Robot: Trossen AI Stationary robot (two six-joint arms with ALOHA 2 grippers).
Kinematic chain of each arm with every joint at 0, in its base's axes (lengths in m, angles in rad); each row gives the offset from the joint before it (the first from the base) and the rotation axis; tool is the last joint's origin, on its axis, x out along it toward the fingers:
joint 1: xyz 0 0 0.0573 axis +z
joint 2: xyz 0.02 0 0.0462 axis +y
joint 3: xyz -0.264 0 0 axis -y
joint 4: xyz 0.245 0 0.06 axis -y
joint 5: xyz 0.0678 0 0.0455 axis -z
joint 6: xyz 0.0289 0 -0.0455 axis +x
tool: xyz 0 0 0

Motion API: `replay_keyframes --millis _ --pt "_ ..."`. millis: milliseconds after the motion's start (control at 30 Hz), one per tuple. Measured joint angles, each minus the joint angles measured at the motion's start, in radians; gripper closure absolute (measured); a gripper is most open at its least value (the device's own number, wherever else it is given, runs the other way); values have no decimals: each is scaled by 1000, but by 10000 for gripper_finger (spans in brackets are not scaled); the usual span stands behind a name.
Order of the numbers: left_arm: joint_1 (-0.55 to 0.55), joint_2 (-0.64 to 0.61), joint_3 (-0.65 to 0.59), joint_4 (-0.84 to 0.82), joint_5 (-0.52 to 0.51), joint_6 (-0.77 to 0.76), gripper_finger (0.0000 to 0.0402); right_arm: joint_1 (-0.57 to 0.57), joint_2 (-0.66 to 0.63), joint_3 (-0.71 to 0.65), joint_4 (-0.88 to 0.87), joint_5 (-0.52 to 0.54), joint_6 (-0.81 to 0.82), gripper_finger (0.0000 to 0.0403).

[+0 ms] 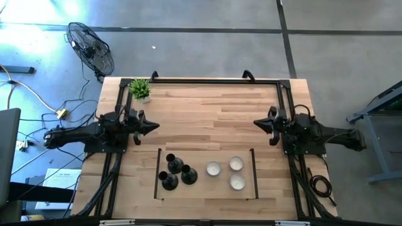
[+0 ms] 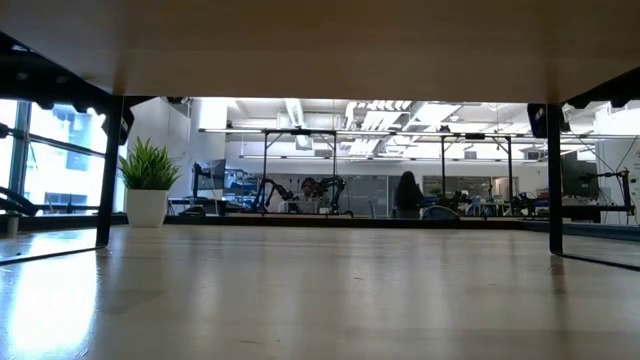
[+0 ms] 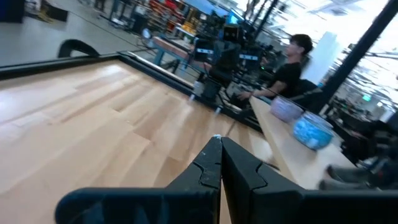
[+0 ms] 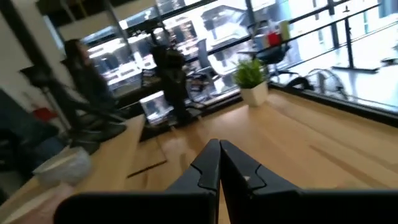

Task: Pick & Place candle stick holders
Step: Return to Home Position

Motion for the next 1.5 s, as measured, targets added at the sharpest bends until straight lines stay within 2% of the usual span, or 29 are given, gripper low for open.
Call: replay_keyframes --millis 400,1500 --pt "-46 0 0 0 2 -2 401 104 4 -1 24 0 0 395" --pt "-46 0 0 0 3 -1 401 105 4 -3 24 1 0 398"
